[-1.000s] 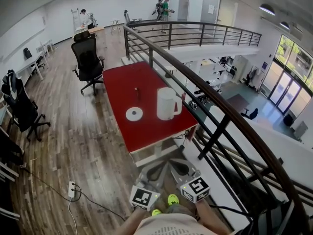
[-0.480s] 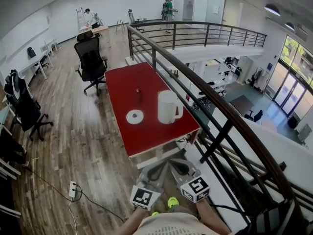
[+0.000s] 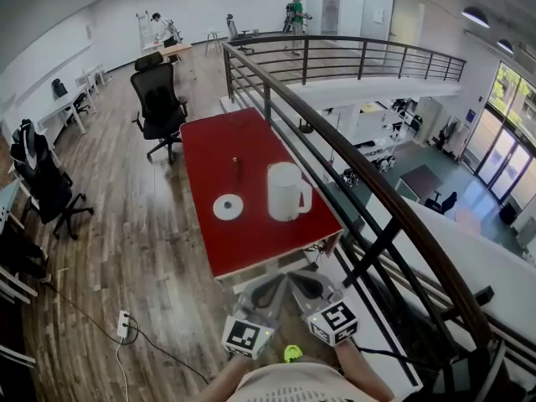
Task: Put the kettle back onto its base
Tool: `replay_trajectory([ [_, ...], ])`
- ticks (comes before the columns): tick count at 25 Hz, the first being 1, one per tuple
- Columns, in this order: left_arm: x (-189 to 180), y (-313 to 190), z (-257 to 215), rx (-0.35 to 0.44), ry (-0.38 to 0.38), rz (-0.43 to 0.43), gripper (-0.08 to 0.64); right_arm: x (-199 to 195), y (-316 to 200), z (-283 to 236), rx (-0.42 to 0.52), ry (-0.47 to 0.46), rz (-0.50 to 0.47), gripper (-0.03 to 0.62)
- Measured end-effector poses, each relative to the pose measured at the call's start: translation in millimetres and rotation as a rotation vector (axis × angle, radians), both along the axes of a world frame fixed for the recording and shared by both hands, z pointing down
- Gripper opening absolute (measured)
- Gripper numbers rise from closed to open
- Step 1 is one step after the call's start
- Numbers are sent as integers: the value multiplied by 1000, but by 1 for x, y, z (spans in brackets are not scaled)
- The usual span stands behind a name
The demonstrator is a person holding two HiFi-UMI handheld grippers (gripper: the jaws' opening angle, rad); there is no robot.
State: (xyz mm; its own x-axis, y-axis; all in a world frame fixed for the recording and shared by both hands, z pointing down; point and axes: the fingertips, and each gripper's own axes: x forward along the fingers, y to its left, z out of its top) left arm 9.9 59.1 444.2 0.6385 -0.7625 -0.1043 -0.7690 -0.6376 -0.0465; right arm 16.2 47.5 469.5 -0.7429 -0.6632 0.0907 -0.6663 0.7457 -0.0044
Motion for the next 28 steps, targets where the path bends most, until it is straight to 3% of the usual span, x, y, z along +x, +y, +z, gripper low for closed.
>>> replay_trajectory([
  [3,9,-13,4,-3,-33,-5,-2,9,-13,0,-1,0,-14,9],
  [11,27,-42,-4,-1,49,-57,-1,25,-43,2,-6,1,-66,9],
  [28,52,-66,-2,14,26,-105,-1,50,-65,5,-4,16,-108,9],
])
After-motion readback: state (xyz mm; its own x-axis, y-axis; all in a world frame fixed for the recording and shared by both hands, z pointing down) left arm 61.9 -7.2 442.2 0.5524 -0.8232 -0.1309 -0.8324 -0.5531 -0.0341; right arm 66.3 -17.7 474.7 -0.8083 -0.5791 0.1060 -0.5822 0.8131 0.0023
